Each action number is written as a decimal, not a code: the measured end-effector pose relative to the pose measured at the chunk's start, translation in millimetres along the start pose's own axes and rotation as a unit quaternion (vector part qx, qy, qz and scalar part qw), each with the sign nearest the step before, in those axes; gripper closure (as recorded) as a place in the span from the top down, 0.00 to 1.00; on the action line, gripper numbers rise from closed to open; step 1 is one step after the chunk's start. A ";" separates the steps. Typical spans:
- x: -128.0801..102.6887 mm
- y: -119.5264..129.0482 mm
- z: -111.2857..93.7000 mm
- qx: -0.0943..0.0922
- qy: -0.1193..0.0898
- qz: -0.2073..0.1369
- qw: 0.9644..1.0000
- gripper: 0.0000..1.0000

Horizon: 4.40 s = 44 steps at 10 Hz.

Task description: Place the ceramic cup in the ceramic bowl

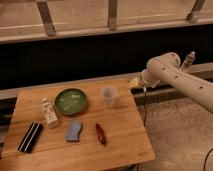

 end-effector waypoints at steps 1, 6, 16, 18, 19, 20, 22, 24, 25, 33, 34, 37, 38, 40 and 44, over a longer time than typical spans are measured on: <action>0.0 0.1 0.0 0.000 0.000 0.000 1.000 0.80; -4.5 23.6 -2.5 -0.006 -0.009 -0.045 0.999 0.80; -1.9 104.0 65.6 -0.036 0.030 -0.138 0.989 0.80; -3.4 104.8 79.3 -0.039 0.041 -0.139 0.989 0.80; -4.6 103.8 87.9 -0.044 0.049 -0.137 0.988 0.80; -4.9 103.9 96.3 -0.049 0.054 -0.136 0.988 0.78; -1.1 106.6 126.3 -0.068 0.079 -0.137 0.985 0.60; 4.1 107.1 145.1 -0.094 0.095 -0.140 0.981 0.39; 4.6 106.7 145.9 -0.101 0.096 -0.142 0.980 0.28; -3.5 89.6 34.0 -0.154 0.018 -0.146 0.977 0.03; -8.5 95.7 17.1 -0.164 0.004 -0.156 0.974 0.03; -16.5 126.9 -20.4 -0.180 -0.027 -0.205 0.962 0.03; -11.5 150.1 -27.2 -0.181 -0.032 -0.236 0.954 0.03; -0.5 191.1 -27.3 -0.173 -0.032 -0.288 0.941 0.03; 23.2 284.0 -8.4 -0.153 -0.011 -0.404 0.902 0.03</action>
